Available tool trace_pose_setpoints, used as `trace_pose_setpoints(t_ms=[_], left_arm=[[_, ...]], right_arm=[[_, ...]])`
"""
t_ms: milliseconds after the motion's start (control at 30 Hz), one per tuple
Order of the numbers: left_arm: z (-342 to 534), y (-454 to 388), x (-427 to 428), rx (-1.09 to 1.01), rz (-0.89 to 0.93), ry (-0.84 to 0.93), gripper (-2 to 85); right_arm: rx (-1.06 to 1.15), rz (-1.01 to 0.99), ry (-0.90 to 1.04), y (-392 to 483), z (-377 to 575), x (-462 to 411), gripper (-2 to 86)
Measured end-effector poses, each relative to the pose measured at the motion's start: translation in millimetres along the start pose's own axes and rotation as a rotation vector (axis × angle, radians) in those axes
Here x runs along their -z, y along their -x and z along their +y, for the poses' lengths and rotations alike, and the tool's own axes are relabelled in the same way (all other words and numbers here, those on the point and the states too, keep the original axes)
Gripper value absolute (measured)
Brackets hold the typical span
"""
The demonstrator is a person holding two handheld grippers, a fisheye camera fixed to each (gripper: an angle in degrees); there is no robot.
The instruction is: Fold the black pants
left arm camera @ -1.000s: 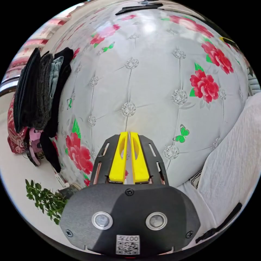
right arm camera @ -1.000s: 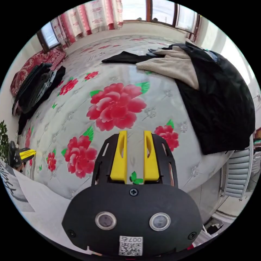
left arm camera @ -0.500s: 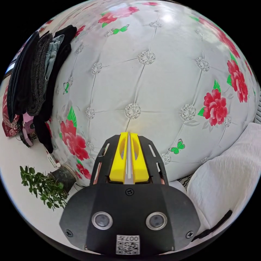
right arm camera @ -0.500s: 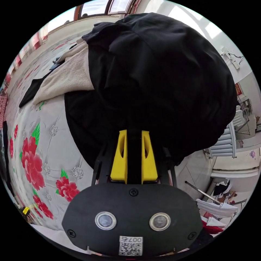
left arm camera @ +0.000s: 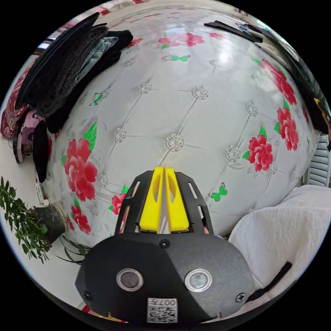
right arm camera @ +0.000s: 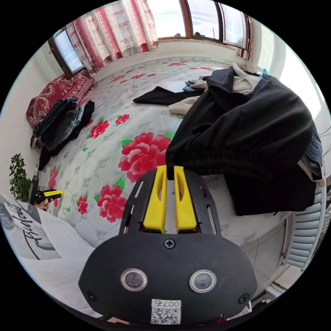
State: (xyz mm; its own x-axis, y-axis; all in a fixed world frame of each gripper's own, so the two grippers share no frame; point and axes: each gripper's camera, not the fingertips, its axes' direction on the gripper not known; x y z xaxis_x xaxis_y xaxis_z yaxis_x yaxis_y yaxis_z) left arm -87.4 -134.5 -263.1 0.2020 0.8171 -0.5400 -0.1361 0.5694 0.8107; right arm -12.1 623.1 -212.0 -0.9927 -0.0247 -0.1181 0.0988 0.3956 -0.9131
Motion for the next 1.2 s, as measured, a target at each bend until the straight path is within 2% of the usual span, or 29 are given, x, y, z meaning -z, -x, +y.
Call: trace_pose_setpoints(t_ms=[67,167,300,367,433,500,600,700,767,900,933,967,1067,1167,1200], left_arm=[[20.6,19.2,6.4,0.047,0.172,-0.104,4.7],[50.3,36.2,22.8,0.085,0.304,-0.246,6.5],[95.6,59.0,42.1,0.111,0.314,-0.368,7.1],[128.2,86.7,47.0,0.189,0.297,-0.401,6.8],[151.4,108.3,49.7,0.255,0.26,-0.416,7.2],[171.2,125.3,53.9,0.3,0.198,-0.433,7.7],[192.2,135.7,64.7,0.32,0.101,-0.466,8.1],[195.6,122.5,76.7,0.243,0.069,-0.507,8.3],[186.3,96.3,75.8,0.102,0.146,-0.508,9.1],[154.5,45.9,53.2,-0.128,0.326,-0.41,10.3],[141.2,28.7,42.0,-0.206,0.305,-0.354,9.7],[127.7,13.1,27.5,-0.27,0.233,-0.26,5.4],[128.2,7.6,32.1,-0.38,0.152,-0.294,0.5],[130.4,26.2,39.7,-0.412,0.197,-0.151,-0.5],[135.9,33.8,42.7,-0.407,0.212,-0.155,-0.6]], right_arm=[[0.096,-0.147,0.06,75.2,4.9,-4.0,1.4],[0.246,-0.371,0.146,195.0,16.2,-21.1,1.9],[0.315,-0.747,0.255,344.3,36.8,-37.2,3.2],[0.439,-0.959,0.325,429.0,48.5,-27.1,3.8],[0.573,-0.927,0.331,460.9,52.8,-6.6,4.1],[0.647,-0.818,0.234,459.0,56.8,15.0,4.3],[0.562,-0.694,0.194,409.4,58.1,18.2,4.8],[0.332,-0.595,0.178,321.9,71.8,5.6,5.2],[0.138,-0.513,0.182,247.7,92.6,-3.8,5.6],[-0.055,-0.439,0.181,167.2,117.7,-6.5,6.0],[-0.089,-0.421,0.177,149.7,121.6,-6.0,6.2],[-0.12,-0.401,0.169,134.3,122.9,-5.6,6.3],[-0.189,-0.353,0.122,101.5,117.1,-3.6,6.6],[-0.249,-0.315,0.07,69.8,103.6,-2.2,6.7],[-0.262,-0.308,0.059,63.0,100.6,-2.1,6.7]])
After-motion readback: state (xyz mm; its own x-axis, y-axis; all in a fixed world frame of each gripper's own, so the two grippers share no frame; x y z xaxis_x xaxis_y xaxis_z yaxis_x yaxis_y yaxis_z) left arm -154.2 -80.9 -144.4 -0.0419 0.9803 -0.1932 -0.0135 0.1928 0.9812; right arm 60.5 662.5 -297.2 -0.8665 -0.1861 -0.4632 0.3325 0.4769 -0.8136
